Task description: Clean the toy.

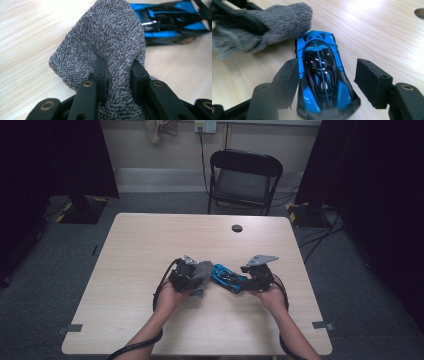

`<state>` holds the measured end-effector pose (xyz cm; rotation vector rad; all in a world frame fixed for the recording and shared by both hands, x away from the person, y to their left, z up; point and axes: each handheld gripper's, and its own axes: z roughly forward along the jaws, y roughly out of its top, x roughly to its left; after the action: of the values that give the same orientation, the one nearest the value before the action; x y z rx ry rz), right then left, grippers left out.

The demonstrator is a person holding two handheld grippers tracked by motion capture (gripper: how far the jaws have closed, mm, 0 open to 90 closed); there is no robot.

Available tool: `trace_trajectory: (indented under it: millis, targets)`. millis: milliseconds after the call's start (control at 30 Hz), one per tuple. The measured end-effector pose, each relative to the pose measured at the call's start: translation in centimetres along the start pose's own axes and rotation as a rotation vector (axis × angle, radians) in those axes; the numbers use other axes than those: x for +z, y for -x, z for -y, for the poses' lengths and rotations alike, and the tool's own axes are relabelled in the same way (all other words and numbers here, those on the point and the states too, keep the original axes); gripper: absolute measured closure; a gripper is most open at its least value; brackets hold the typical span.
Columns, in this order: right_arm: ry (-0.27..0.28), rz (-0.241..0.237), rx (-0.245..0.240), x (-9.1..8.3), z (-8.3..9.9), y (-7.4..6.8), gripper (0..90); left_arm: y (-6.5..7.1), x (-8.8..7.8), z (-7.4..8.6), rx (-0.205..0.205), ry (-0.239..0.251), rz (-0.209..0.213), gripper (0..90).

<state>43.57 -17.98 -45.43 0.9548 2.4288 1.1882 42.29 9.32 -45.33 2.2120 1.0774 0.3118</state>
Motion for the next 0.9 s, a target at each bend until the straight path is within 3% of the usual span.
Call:
trace_trajectory:
  millis: [233,467,767,900]
  targets:
    - [-0.032,0.021,-0.002,1.7,-0.4,0.0,33.0,0.8,-0.9,0.9,0.034,0.001,0.034,71.2]
    - [-0.047,-0.010,0.012,2.6,-0.5,0.3,40.3,1.6,-1.1,1.7,0.039,0.002,0.048,71.2]
    - [-0.062,-0.034,-0.012,3.6,-0.3,0.1,43.4,2.3,-1.9,2.0,0.077,0.008,0.063,71.2]
    - [-0.057,-0.034,0.001,3.7,-0.3,0.0,43.9,3.0,-2.1,2.0,0.084,0.011,0.086,71.2]
